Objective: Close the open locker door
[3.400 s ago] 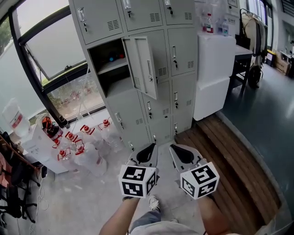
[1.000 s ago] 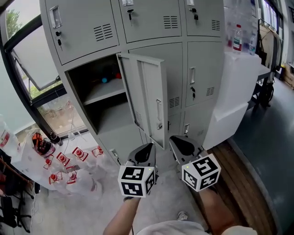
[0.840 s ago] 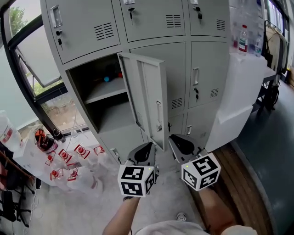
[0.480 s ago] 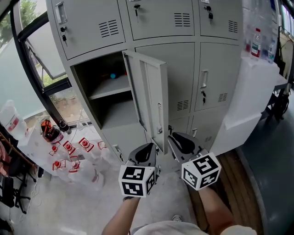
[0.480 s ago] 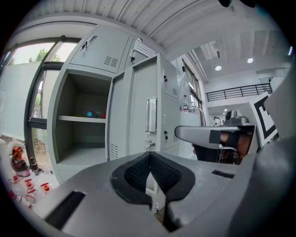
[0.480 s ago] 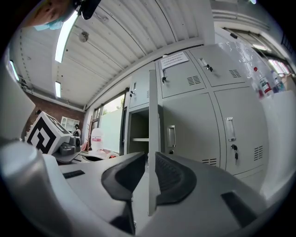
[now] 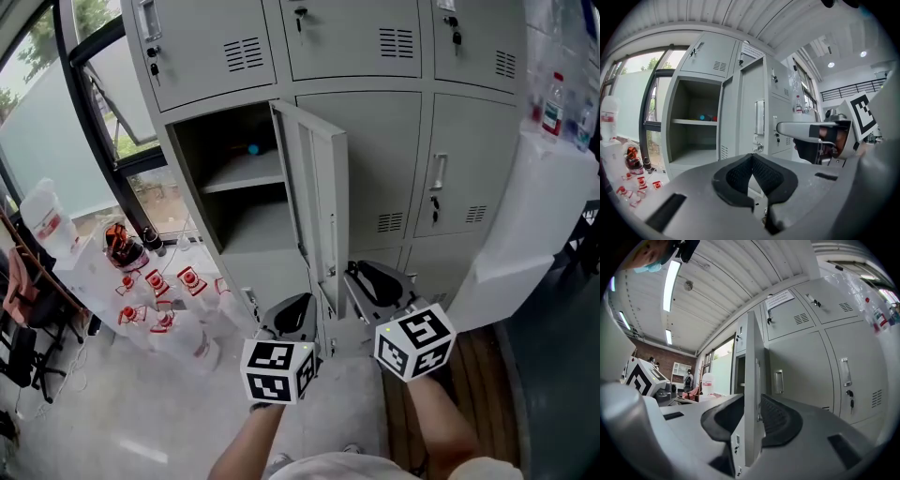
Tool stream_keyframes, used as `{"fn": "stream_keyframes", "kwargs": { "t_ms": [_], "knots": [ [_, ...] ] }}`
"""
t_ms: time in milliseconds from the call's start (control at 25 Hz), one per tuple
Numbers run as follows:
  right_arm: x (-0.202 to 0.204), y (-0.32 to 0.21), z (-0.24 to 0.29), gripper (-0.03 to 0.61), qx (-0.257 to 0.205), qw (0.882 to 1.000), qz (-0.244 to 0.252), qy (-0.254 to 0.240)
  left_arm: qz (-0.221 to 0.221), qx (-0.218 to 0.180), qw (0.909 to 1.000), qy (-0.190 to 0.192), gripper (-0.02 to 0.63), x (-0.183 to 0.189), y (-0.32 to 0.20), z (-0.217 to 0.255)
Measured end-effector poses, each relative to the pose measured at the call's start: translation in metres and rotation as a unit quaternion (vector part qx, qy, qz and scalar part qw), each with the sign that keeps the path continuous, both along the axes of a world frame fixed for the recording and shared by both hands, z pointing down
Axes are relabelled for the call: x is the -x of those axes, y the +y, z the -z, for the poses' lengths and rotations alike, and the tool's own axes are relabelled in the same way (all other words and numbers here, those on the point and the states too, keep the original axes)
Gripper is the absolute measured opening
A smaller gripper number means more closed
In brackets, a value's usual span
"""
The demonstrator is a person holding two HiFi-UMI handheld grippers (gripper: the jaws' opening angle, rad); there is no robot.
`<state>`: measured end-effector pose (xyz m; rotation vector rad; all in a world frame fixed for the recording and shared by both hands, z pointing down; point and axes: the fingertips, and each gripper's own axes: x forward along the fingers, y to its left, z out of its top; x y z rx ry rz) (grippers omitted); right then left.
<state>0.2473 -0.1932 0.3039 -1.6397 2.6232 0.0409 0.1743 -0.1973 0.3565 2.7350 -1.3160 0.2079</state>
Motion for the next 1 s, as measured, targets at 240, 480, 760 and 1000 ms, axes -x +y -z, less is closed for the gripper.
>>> {"fn": "stream_keyframes", "kwargs": {
  "t_ms": [240, 480, 760, 1000],
  "knots": [
    [0.0, -0.009, 0.004, 0.086, -0.002, 1.0, 0.029, -0.005, 0.04, -0.001, 0.9992, 0.001, 0.008, 0.013, -0.001, 0.001],
    [0.004, -0.017, 0.004, 0.087, 0.001, 0.999, 0.051, 0.001, 0.061, 0.0, 0.9981, -0.001, 0.008, 0.016, 0.0, -0.001],
    [0.009, -0.018, 0.004, 0.094, 0.002, 0.997, 0.076, -0.002, 0.075, 0.0, 0.9972, -0.002, 0.008, 0.019, -0.002, -0.003],
    [0.017, -0.018, 0.003, 0.094, 0.002, 0.995, 0.096, -0.009, 0.085, 0.004, 0.9964, -0.005, 0.007, 0.023, 0.0, -0.007]
  ]
}}
